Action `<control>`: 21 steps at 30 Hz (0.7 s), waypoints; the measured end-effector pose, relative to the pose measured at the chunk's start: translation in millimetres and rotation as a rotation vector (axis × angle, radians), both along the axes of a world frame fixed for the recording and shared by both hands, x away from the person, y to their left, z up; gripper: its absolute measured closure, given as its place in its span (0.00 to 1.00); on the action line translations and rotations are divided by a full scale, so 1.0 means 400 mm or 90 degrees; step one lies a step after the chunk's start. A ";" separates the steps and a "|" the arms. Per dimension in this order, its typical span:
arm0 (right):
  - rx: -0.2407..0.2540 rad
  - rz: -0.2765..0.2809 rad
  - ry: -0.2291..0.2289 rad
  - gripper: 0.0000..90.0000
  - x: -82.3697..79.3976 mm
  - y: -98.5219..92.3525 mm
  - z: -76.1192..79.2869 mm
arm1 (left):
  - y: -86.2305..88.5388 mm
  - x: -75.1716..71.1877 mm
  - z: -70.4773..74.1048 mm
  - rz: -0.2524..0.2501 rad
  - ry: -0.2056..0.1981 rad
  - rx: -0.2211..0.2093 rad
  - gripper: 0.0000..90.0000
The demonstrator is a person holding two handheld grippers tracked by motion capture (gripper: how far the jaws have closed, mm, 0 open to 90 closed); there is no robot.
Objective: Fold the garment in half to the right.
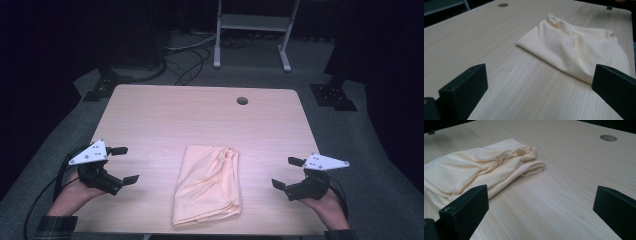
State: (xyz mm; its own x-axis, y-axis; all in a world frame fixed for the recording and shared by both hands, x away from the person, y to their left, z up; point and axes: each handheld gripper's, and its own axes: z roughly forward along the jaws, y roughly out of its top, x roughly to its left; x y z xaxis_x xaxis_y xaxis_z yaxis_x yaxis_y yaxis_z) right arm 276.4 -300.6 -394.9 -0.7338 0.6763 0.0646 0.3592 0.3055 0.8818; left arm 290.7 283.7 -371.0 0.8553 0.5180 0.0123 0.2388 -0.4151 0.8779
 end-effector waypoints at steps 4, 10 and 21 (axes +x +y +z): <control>-0.004 -0.019 0.003 0.00 -0.017 -0.027 -0.019 | 0.023 -0.009 -0.029 0.010 0.016 0.008 0.00; -0.029 -0.037 0.013 0.00 -0.038 -0.055 -0.047 | 0.040 -0.025 -0.063 0.022 0.034 0.027 0.00; -0.087 -0.062 0.041 0.00 -0.072 -0.087 -0.094 | 0.036 -0.032 -0.116 0.033 0.065 0.094 0.00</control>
